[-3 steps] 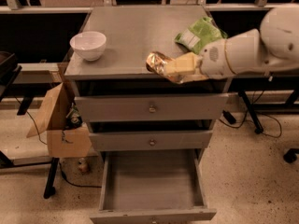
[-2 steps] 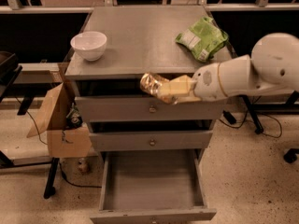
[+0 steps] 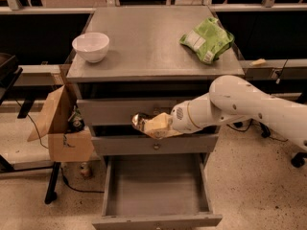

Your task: Place orange can into bottom drawer

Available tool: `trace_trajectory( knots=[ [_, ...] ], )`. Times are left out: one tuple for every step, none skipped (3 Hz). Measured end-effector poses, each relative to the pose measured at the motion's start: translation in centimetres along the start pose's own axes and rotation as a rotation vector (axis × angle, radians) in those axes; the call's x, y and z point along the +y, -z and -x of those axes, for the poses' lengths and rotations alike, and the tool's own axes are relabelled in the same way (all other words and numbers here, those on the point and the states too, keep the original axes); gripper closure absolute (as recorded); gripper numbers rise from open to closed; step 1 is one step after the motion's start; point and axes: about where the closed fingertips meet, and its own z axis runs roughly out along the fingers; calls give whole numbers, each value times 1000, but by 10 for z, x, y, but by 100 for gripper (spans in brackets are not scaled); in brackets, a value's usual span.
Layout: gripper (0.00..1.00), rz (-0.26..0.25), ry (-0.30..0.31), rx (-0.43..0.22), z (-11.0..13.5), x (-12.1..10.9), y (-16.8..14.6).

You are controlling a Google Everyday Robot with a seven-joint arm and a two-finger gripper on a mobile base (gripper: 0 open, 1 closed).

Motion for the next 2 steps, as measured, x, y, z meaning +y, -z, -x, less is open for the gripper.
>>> trace_trajectory(
  knots=[
    [100,0,0,0,0,0,0],
    [100,-10,15,-12,0,-5,-5]
  ],
)
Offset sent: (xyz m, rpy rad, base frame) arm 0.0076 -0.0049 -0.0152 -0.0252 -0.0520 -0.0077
